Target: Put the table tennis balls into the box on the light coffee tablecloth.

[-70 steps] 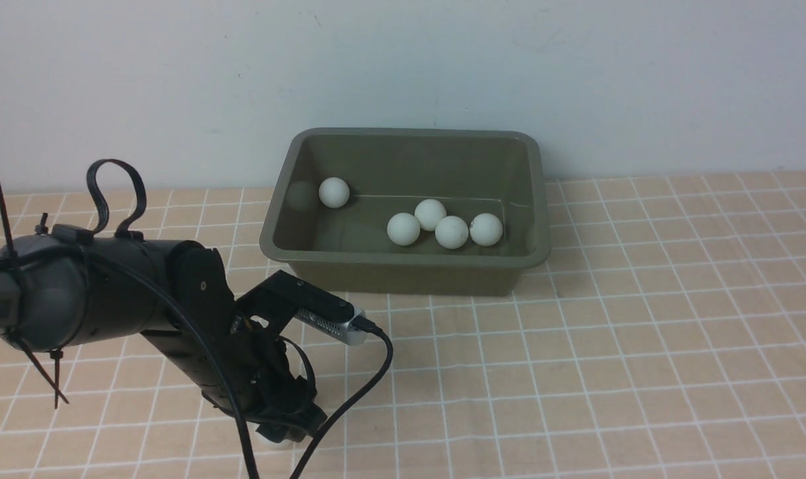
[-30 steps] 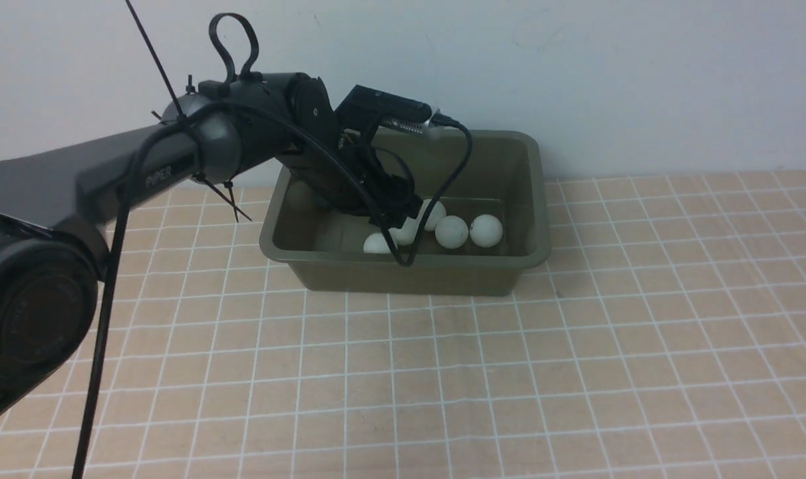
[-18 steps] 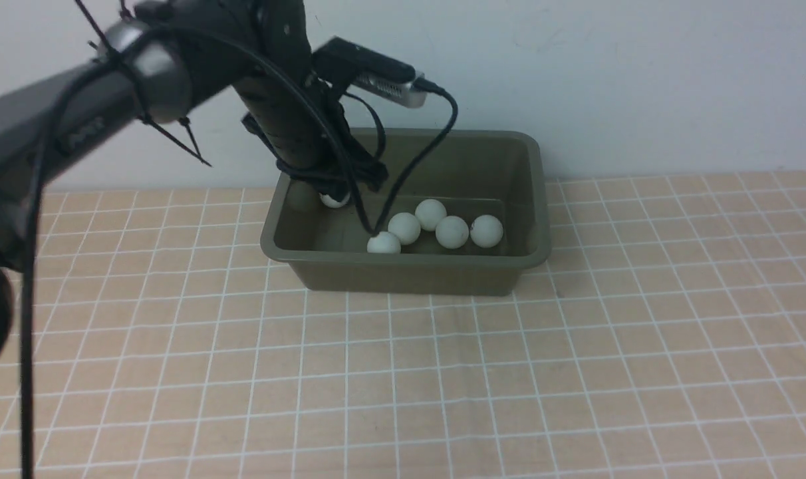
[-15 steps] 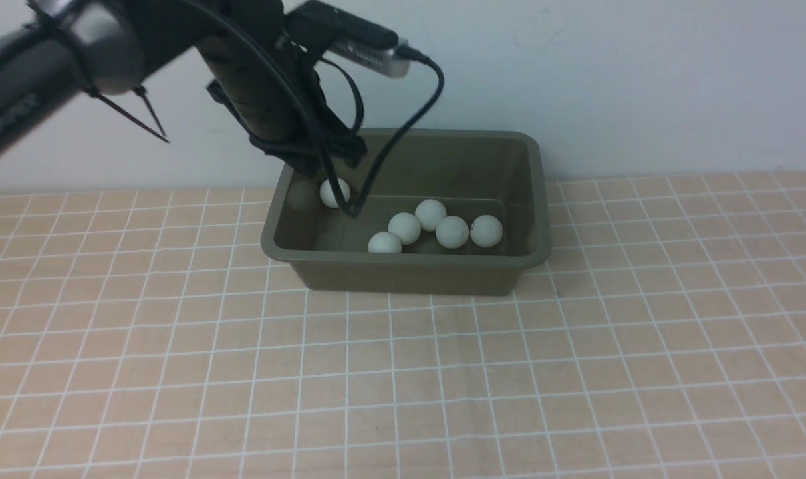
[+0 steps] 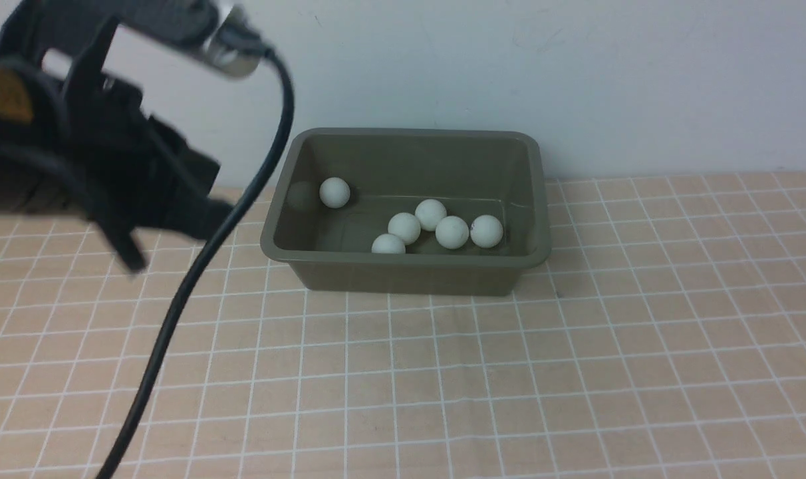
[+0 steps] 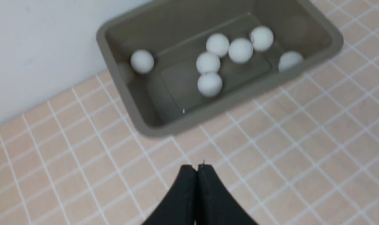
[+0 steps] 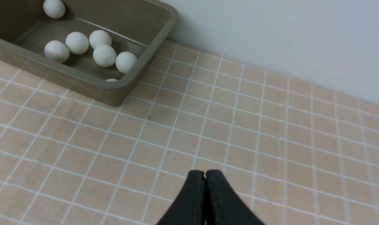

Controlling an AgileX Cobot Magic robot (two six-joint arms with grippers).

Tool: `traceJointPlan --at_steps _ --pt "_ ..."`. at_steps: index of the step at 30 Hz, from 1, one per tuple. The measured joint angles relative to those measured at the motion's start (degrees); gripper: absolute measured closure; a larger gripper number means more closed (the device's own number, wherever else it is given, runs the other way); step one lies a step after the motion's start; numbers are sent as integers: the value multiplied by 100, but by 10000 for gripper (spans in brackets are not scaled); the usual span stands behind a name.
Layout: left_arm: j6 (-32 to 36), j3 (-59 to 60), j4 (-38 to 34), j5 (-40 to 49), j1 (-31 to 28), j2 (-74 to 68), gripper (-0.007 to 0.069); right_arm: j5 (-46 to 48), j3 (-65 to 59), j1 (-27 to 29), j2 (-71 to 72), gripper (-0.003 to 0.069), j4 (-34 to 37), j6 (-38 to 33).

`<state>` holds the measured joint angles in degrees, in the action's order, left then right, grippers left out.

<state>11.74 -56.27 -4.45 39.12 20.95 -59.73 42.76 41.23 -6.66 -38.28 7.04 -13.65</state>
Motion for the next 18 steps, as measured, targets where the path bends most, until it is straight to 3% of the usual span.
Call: traceJointPlan --at_steps 9,18 --pt "-440 2310 29 -950 0 2272 693 -2198 -1897 0 161 677 1202 -189" --pt "-860 2765 324 -988 0 2643 693 -2429 -1974 0 172 677 1636 -383"
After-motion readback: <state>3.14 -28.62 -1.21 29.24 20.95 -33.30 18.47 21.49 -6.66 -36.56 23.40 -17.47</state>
